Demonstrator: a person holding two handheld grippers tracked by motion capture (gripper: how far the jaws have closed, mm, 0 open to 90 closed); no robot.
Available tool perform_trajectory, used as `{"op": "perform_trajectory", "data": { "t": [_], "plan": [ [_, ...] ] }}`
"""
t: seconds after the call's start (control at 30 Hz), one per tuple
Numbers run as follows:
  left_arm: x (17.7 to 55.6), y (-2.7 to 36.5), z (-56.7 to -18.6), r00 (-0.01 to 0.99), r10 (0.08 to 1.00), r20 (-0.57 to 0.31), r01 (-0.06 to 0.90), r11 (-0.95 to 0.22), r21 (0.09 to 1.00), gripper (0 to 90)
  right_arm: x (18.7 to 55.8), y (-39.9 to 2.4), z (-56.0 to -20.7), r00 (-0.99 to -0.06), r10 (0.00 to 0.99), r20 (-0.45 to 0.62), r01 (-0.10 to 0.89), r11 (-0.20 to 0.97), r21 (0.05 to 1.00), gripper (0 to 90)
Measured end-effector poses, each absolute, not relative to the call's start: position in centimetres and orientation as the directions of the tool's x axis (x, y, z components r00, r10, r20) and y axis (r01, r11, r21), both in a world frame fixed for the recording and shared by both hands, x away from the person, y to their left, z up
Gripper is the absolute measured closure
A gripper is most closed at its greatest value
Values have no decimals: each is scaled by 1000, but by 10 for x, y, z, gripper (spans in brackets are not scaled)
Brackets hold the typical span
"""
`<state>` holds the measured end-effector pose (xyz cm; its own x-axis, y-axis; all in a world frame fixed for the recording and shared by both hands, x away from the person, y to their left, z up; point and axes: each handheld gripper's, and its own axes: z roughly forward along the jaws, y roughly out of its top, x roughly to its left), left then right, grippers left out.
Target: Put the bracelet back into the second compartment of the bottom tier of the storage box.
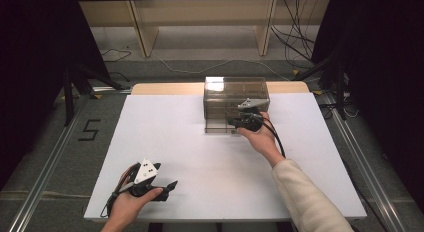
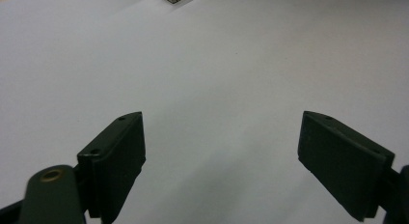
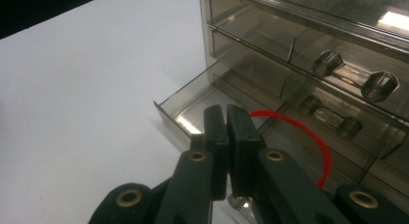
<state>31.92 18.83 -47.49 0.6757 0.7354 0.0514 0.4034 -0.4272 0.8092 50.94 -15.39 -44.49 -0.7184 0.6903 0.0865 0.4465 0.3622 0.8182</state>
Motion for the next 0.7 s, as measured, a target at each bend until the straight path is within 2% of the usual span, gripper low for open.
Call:
{"op": "perform_trajectory", "data": {
  "t": [0.7],
  "plan": [
    [319, 188, -475, 678, 733, 54, 402, -431, 808, 168, 516, -156, -448, -708, 700, 97, 464, 357, 810, 884]
  ]
}}
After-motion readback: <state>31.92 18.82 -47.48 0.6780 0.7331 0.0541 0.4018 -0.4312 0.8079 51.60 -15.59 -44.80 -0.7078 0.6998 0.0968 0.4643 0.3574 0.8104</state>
